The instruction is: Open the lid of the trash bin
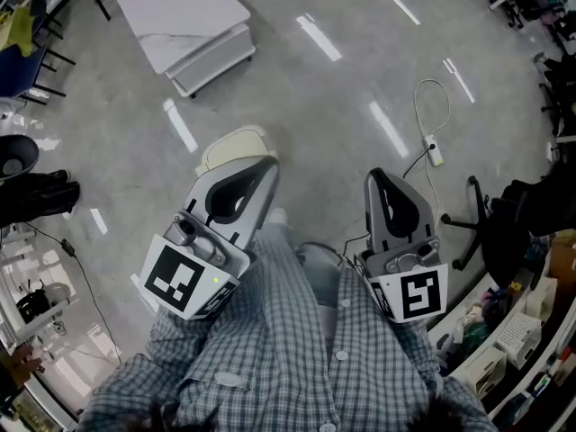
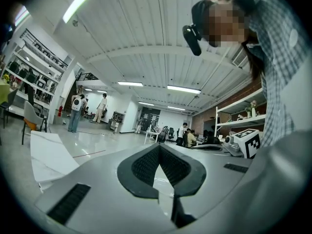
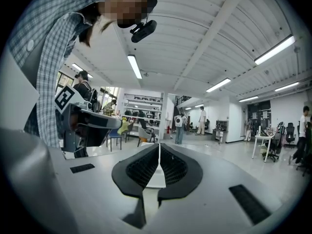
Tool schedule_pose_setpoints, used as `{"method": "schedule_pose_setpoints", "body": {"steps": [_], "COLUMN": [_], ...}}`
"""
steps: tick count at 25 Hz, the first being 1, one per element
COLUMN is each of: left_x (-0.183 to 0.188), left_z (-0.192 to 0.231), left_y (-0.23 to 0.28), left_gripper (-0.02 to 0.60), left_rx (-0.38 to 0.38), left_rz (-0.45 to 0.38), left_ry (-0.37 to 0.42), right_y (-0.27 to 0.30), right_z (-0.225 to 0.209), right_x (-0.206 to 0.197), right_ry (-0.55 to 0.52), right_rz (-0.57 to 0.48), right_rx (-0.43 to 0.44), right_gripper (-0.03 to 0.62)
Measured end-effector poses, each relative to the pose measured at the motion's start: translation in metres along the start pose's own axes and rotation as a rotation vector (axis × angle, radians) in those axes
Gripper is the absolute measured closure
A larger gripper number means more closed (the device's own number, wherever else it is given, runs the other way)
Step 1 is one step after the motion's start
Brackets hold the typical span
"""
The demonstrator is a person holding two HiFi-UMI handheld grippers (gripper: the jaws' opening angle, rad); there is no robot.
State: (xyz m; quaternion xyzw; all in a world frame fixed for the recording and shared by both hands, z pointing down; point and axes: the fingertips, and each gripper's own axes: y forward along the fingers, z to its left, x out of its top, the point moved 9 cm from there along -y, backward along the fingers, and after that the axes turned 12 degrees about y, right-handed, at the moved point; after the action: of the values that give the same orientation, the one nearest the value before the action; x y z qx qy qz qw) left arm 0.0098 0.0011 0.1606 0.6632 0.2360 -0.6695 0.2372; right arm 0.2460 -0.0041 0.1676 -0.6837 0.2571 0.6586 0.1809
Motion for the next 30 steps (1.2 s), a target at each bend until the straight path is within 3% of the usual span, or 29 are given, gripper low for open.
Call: {"method": "schedule_pose_setpoints", "body": {"steps": [19,30], "left_x": [-0.013,-0.017], "left_z": [0.041,0.057], "left_y": [0.008,0.023], "left_gripper": [0.577,0.577], "left_rx": [0.118,0.331], "left_rz": [0.021,0.029], "left_ry": [-0.011,-0.043], "right_y": [0.063,0.132], "right_z": [-0.014,-0.028], "right_x": [-0.008,-0.004], "right_ry": [-0.004,-0.024], "right_rz": [0.059,0.090], "right_rx": [0.108,0.364], "right_gripper": [0.571,0.571]}}
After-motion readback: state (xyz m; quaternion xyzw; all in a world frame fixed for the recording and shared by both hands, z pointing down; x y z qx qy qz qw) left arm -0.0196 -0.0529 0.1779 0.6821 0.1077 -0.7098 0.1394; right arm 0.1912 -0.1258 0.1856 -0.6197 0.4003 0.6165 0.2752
